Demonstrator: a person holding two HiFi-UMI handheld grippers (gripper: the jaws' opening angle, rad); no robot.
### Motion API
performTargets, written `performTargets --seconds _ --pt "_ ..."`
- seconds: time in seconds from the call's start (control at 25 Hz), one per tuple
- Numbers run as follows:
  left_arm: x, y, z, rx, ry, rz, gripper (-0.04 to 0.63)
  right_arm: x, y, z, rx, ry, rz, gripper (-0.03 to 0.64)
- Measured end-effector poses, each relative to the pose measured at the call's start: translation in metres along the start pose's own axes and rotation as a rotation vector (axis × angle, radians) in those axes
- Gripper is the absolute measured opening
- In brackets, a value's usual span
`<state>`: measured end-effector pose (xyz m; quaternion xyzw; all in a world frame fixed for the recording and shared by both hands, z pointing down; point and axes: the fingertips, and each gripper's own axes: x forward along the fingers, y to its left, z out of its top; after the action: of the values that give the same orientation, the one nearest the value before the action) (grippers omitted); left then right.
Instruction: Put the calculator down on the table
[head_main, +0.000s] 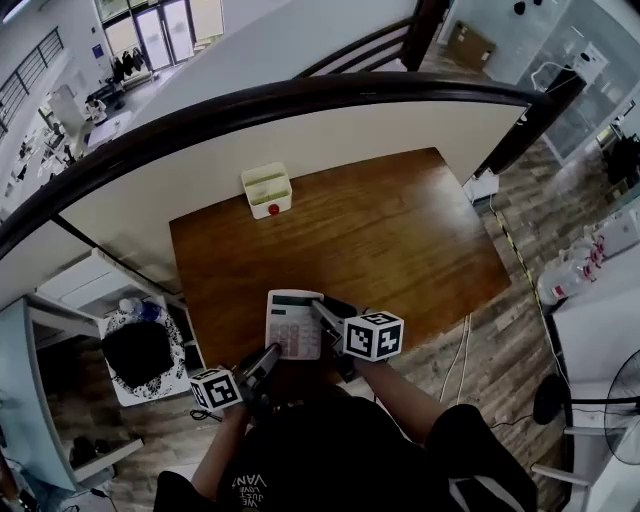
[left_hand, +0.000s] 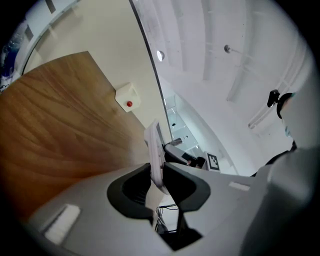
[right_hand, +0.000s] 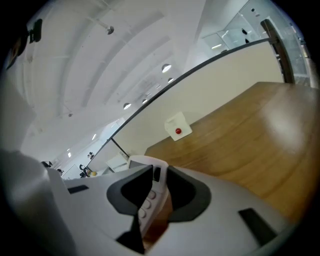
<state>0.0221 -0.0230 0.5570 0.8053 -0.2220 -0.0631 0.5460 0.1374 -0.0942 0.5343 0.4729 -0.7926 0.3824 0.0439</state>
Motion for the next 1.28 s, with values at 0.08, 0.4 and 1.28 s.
performTargets --seconds 0.08,0.4,1.28 --pt "0.001 0.006 0.008 -0.014 -0.057 0.033 0.083 0.018 0.001 0.007 -0.028 0.038 0.044 0.077" --pt "0.003 0.032 0.044 -0.038 -0.225 0.143 0.083 0.085 0.006 0.026 -0.128 0.16 0.185 0.083" --pt "-0.002 0.119 0.156 -0.251 -0.41 0.144 0.081 0.247 0.016 0.051 -0.234 0.237 0.184 0.084"
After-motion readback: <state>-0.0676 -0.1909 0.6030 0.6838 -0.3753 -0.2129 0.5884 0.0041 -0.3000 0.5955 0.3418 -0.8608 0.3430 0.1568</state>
